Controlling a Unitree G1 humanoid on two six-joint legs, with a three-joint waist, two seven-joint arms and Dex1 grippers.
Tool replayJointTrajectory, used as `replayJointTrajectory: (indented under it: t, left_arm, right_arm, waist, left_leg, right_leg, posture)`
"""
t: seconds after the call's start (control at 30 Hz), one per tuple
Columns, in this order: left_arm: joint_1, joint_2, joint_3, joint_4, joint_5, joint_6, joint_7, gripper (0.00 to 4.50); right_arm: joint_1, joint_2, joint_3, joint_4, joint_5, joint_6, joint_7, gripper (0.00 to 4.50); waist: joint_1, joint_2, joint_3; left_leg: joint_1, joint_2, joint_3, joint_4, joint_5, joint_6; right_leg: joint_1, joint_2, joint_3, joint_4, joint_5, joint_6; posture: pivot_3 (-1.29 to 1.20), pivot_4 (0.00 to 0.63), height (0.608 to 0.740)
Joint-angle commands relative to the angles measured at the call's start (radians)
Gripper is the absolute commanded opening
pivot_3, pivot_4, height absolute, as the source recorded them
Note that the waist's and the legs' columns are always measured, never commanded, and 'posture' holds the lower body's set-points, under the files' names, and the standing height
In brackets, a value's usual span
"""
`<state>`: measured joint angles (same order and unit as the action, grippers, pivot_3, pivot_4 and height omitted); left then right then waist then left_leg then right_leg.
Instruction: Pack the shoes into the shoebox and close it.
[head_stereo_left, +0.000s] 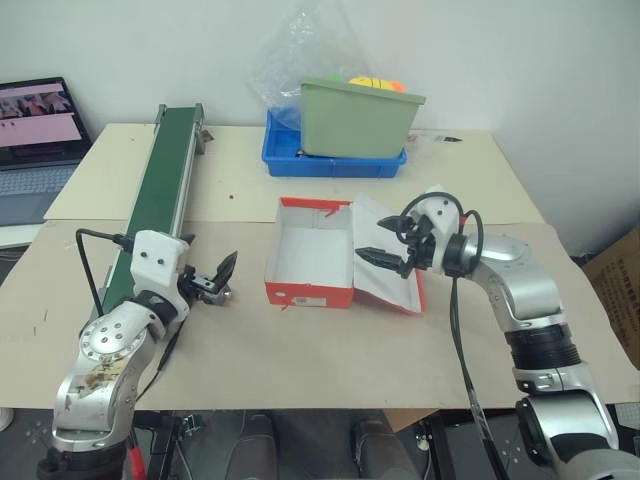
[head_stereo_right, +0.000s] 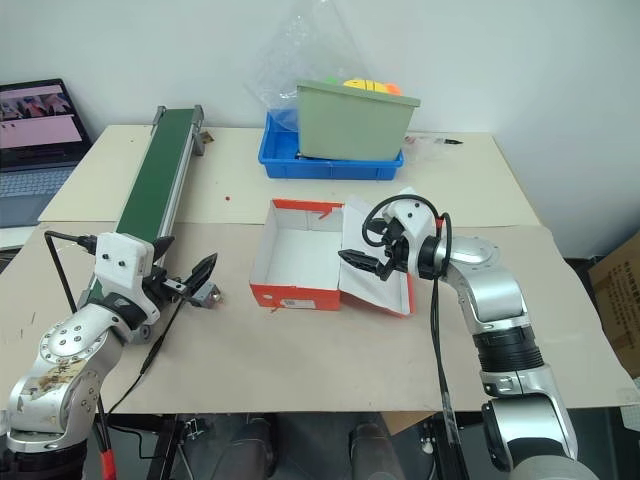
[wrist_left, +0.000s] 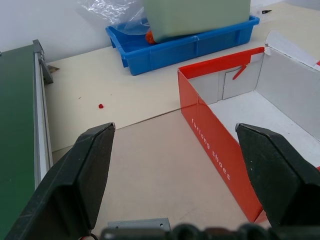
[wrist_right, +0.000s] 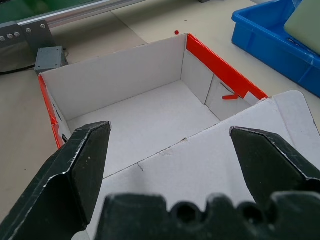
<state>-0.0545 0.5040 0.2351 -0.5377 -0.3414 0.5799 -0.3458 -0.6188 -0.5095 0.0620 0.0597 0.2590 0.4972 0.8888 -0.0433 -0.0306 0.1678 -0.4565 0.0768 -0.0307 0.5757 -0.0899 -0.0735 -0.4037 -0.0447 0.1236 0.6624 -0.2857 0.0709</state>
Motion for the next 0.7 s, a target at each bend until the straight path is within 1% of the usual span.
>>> replayJointTrajectory:
  t: [0.03, 0.13, 0.27, 0.5, 0.7]
  left_arm:
    - [0.000, 0.003, 0.038, -0.025, -0.010, -0.034, -0.008, 4.13]
    - [0.022, -0.009, 0.108, -0.041, -0.058, -0.031, -0.007, 4.13]
    - [0.041, -0.008, 0.134, -0.053, -0.065, -0.020, 0.002, 4.13]
    - [0.073, -0.013, 0.124, -0.079, -0.051, -0.021, 0.020, 4.13]
    - [0.052, -0.020, 0.102, -0.068, -0.032, -0.018, 0.047, 4.13]
  right_arm:
    - [-0.020, -0.006, -0.029, -0.018, 0.019, -0.025, -0.001, 4.47]
    - [-0.020, -0.007, -0.028, -0.024, 0.023, -0.020, 0.003, 4.47]
    - [-0.028, 0.009, -0.018, -0.018, 0.028, -0.014, 0.007, 4.47]
    - [-0.049, 0.033, -0.009, 0.008, 0.021, -0.023, 0.011, 4.47]
    - [-0.069, 0.044, -0.009, 0.019, 0.021, -0.027, 0.012, 4.47]
  waist:
    - [0.000, 0.000, 0.000]
    - [-0.003, 0.000, 0.000]
    - [-0.001, 0.000, 0.000]
    - [0.000, 0.000, 0.000]
    - [0.000, 0.000, 0.000]
  left_leg:
    - [0.000, 0.000, 0.000, 0.000, 0.000, 0.000]
    - [0.000, 0.000, 0.000, 0.000, 0.000, 0.000]
    - [0.000, 0.000, 0.000, 0.000, 0.000, 0.000]
    - [0.000, 0.000, 0.000, 0.000, 0.000, 0.000]
    - [0.000, 0.000, 0.000, 0.000, 0.000, 0.000]
  right_leg:
    - [0.000, 0.000, 0.000, 0.000, 0.000, 0.000]
    - [0.000, 0.000, 0.000, 0.000, 0.000, 0.000]
    - [0.000, 0.000, 0.000, 0.000, 0.000, 0.000]
    - [0.000, 0.000, 0.000, 0.000, 0.000, 0.000]
    - [0.000, 0.000, 0.000, 0.000, 0.000, 0.000]
  posture:
    - [0.00, 0.150, 0.740]
    - [0.00, 0.150, 0.740]
    - [0.00, 0.150, 0.740]
    - [0.00, 0.150, 0.740]
    - [0.00, 0.150, 0.740]
